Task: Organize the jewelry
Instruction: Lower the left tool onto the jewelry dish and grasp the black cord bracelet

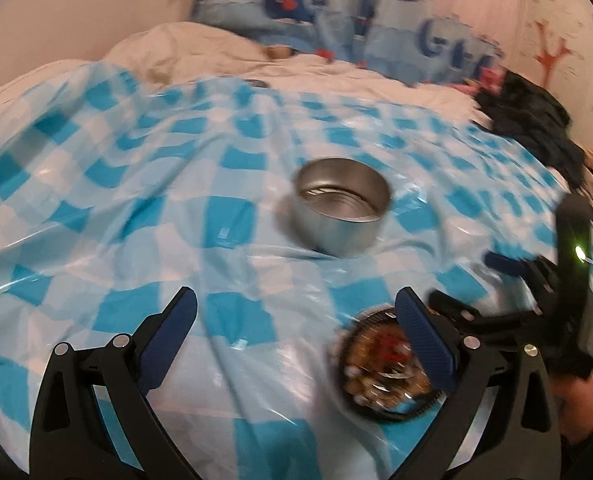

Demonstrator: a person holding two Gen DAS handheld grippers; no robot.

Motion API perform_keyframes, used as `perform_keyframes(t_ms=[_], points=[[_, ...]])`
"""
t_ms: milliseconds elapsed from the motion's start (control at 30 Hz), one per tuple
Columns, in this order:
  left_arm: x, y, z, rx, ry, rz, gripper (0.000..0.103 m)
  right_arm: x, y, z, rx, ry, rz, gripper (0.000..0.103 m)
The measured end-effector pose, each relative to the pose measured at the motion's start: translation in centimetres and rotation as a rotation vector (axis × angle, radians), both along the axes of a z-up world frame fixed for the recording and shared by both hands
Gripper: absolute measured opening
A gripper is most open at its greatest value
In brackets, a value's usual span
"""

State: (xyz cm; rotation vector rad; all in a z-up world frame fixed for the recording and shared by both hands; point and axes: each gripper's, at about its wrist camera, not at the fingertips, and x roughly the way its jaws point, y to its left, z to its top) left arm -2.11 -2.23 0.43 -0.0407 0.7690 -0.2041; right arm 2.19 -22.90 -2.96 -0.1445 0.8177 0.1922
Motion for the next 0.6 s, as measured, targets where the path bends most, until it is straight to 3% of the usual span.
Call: perform_keyframes(t_ms=[167, 233, 367, 433, 533, 600], points=[[-0.8, -2.4, -1.1, 0.069, 0.002, -0.128, 0.095, 0.1, -0.2, 0.1, 0.022, 0.023, -0.004, 0.096], [-1.1, -3.0, -1.2, 0.062, -0.002, -0.157, 0.088, 0.1, -0.3, 0.0, 0.031, 0.033, -0.003, 0.096], [-1.0, -3.1, -1.2, 0.01, -0.002, -0.183, 0.076, 0.2, -0.5, 0.1, 0.042, 0.044, -0.004, 0.096], [-0.7, -2.7, -1.3, -0.02, 0.011, -0.162, 0.075, 0.2, -0.5, 0.0, 0.046, 0.049, -0.005, 0.096], [-0.3, -1.9, -1.6, -0.107, 0.035, -0.158, 0.068, 0.4, -0.6, 0.1, 0.052, 0.057, -0.005, 0.096], [0.1, -1.6, -1.8, -0.147, 0.058, -0.156, 0.052, 0.4, -0.6, 0.1, 0.052, 0.059, -0.005, 0.096]])
